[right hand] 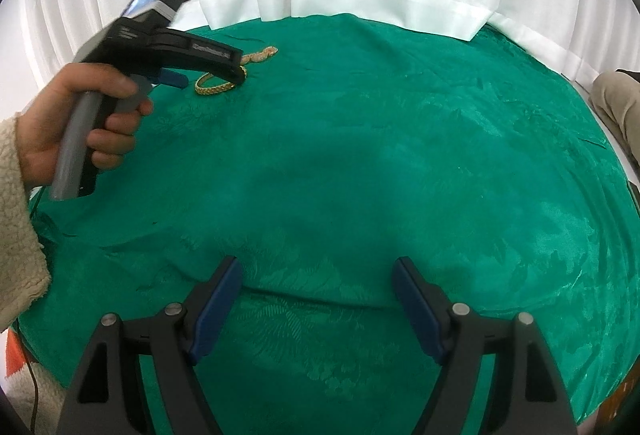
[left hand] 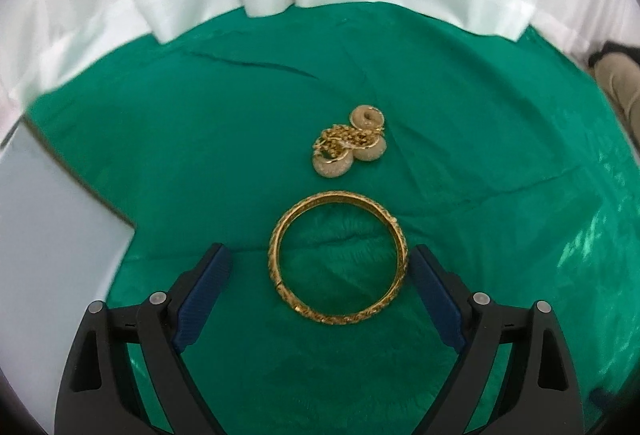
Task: Organize jewelry
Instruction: 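Grasp the gold bangle rim with the left tool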
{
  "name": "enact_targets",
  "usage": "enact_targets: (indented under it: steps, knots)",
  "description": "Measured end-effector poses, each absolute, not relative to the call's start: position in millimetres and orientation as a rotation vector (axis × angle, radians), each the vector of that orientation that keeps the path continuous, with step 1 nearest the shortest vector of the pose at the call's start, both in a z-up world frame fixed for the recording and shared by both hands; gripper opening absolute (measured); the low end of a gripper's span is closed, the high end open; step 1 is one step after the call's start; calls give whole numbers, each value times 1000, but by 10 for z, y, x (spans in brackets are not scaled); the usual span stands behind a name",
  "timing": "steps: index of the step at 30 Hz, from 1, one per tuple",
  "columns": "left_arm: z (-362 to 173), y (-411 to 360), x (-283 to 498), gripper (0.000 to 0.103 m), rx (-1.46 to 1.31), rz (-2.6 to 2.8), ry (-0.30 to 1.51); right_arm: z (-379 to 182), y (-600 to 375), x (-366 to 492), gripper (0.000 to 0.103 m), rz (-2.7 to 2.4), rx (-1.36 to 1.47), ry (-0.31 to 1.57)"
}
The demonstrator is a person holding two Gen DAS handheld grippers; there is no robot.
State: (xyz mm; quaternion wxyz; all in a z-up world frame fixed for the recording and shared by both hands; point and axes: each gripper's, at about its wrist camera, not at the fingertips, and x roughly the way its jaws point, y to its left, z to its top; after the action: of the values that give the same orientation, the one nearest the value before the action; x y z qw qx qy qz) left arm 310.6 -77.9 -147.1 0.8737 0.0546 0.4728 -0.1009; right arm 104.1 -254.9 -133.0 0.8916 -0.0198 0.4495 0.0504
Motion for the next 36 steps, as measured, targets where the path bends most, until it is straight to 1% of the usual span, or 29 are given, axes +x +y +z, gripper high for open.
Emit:
enact_targets:
  steps: [1, 3, 4, 10, 19, 24, 31, 33, 35, 36]
  knots:
    - [-1473, -782, 3108, 90, 114, -218, 982, -1330, -2553, 1045, 80, 105, -42, 934]
    - [-1445, -762, 3082, 74, 102, -225, 964, -1330, -2554, 1058, 80, 104, -43, 934]
    - [-1433, -744, 3067, 70, 102, -222, 957, -1329, -2548, 1053, 80, 103, -44, 934]
    - [-1366, -547, 2846, 70, 66, -171, 948, -1330, -2523, 1037, 81, 99, -49, 933]
    - [-1170, -207, 2041, 70, 57, -109, 946, -1302, -2536, 1042, 81, 96, -40, 939]
    - [-1216, -74, 1702, 70, 56, -63, 941, -1261, -2506, 992, 81, 86, -51, 934]
    - [-1385, 90, 1657, 71, -3, -46, 977, -1186, -2439, 943, 81, 75, -73, 928]
    - [-1421, 94, 1637, 74, 3, -42, 965, -1153, -2397, 943, 81, 83, -84, 924]
    - [-1451, 78, 1619, 84, 20, -28, 950, -1121, -2356, 961, 81, 96, -94, 924]
    - [-1465, 89, 1619, 86, 13, -24, 943, -1098, -2342, 993, 81, 109, -99, 928]
